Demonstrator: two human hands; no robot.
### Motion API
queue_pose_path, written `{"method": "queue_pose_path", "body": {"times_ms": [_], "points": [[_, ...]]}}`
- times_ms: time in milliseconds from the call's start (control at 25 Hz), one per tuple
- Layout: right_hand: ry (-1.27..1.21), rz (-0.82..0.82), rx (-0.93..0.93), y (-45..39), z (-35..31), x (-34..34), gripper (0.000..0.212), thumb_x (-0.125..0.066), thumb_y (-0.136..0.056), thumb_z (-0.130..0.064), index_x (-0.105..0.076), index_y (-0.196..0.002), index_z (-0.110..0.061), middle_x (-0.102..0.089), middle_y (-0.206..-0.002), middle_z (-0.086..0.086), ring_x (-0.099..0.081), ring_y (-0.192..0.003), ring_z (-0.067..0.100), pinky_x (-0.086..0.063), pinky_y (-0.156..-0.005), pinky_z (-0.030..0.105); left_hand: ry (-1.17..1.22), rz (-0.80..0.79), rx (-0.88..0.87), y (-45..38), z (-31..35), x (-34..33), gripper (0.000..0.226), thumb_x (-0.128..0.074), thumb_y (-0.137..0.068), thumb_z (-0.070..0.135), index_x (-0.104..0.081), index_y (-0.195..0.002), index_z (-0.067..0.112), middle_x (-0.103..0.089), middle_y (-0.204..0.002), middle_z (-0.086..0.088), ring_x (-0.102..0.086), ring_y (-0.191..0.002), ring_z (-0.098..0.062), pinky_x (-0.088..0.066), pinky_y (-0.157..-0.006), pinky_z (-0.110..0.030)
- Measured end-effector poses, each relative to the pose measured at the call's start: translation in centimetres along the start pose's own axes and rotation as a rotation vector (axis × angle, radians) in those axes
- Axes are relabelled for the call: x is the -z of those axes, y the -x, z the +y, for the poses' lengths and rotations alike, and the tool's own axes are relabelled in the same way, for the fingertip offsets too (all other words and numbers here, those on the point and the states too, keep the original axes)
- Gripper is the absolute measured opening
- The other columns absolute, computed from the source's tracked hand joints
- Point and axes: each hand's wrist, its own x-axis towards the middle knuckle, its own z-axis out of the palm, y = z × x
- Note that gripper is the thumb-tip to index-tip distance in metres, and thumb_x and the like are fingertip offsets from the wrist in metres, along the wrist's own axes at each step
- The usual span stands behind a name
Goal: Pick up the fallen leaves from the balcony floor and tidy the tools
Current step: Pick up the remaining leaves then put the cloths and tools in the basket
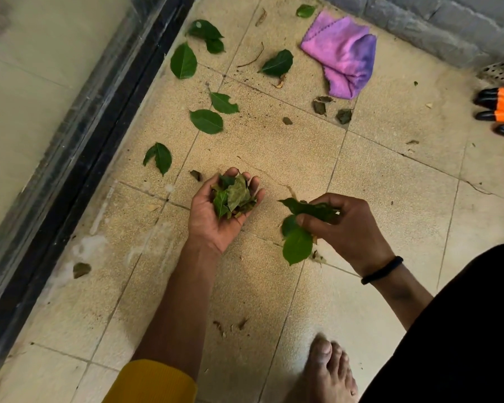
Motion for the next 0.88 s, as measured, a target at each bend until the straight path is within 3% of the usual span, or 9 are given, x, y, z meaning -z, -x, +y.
{"method": "queue_pose_path", "body": {"times_ms": [80,160,240,320,440,560,640,760,880], "points": [[-0.139,0.023,-0.008,0.3,-1.4,0.5,0.015,-0.081,-0.079,-0.007,-0.073,-0.09,-0.005,-0.074,-0.079,0.006,-0.069,-0.069,0.011,-0.055,-0.062,0.022,0.007,0.004,0.02,0.1,-0.8,-0.3,0.033,-0.047,-0.102,0.034,-0.068,-0.103,0.009,-0.067,-0.107,-0.016,-0.063,-0.111,-0.035,-0.043,-0.11,-0.054],[-0.282,0.028,-0.018,0.2,-2.6,0.9,0.012,-0.081,-0.079,-0.007,-0.071,-0.086,-0.007,-0.07,-0.077,0.005,-0.068,-0.07,0.015,-0.057,-0.065,0.029,0.004,0.004,0.05,0.2,-1.5,-0.6,0.034,-0.047,-0.102,0.034,-0.068,-0.104,0.008,-0.067,-0.107,-0.017,-0.063,-0.111,-0.035,-0.042,-0.111,-0.053],[-0.305,0.014,-0.014,0.0,-3.0,0.5,0.014,-0.081,-0.079,-0.008,-0.07,-0.087,-0.007,-0.071,-0.079,0.002,-0.069,-0.072,0.015,-0.057,-0.066,0.029,-0.03,0.015,0.092,0.3,-2.4,-1.5,0.035,-0.048,-0.102,0.034,-0.069,-0.107,0.007,-0.068,-0.111,-0.018,-0.065,-0.109,-0.034,-0.049,-0.104,-0.051],[-0.118,0.006,0.006,-0.1,-3.0,-0.8,0.019,-0.083,-0.079,-0.013,-0.071,-0.093,-0.007,-0.074,-0.086,0.0,-0.071,-0.074,0.009,-0.055,-0.063,0.02,-0.115,0.047,0.132,0.6,-3.7,-2.7,0.036,-0.048,-0.103,0.035,-0.07,-0.11,0.007,-0.07,-0.113,-0.017,-0.07,-0.103,-0.032,-0.057,-0.091,-0.045],[0.326,0.055,0.116,-0.3,-2.0,-3.3,0.024,-0.083,-0.081,-0.021,-0.071,-0.101,-0.017,-0.068,-0.098,-0.007,-0.066,-0.083,0.002,-0.052,-0.068,0.011,-0.122,0.099,0.171,1.4,-5.6,-3.7,0.038,-0.05,-0.102,0.032,-0.076,-0.096,0.005,-0.074,-0.097,-0.015,-0.074,-0.086,-0.027,-0.063,-0.072,-0.037],[0.57,0.071,0.231,-0.7,-1.5,-4.4,0.033,-0.08,-0.082,-0.025,-0.067,-0.111,-0.022,-0.062,-0.105,-0.005,-0.063,-0.092,0.011,-0.058,-0.078,0.024,-0.026,0.122,0.206,1.2,-6.2,-3.2,0.031,-0.058,-0.099,0.03,-0.075,-0.09,0.006,-0.074,-0.087,-0.012,-0.074,-0.078,-0.025,-0.062,-0.064,-0.033],[0.685,0.056,0.245,-0.4,-1.8,-4.4,0.041,-0.078,-0.082,-0.035,-0.062,-0.119,-0.026,-0.059,-0.109,-0.006,-0.062,-0.093,0.013,-0.059,-0.077,0.034,-0.039,0.119,0.211,1.0,-6.2,-2.6,0.031,-0.058,-0.099,0.034,-0.074,-0.093,0.009,-0.073,-0.087,-0.011,-0.073,-0.079,-0.024,-0.061,-0.066,-0.032],[0.66,0.036,0.198,0.5,-3.2,-3.0,0.058,-0.079,-0.078,-0.05,-0.056,-0.129,-0.035,-0.056,-0.118,-0.01,-0.062,-0.093,0.008,-0.059,-0.076,0.032,-0.168,0.107,0.21,1.1,-6.0,-2.4,0.034,-0.054,-0.098,0.04,-0.071,-0.102,0.011,-0.072,-0.096,-0.011,-0.073,-0.083,-0.024,-0.059,-0.068,-0.033],[0.439,0.015,0.096,1.2,-4.7,0.6,0.07,-0.079,-0.072,-0.06,-0.054,-0.133,-0.038,-0.057,-0.119,-0.015,-0.066,-0.086,0.001,-0.06,-0.071,0.026,-0.161,0.074,0.166,0.8,-5.8,-2.1,0.041,-0.048,-0.102,0.038,-0.07,-0.115,0.005,-0.07,-0.118,-0.019,-0.07,-0.106,-0.034,-0.056,-0.092,-0.048]]}}
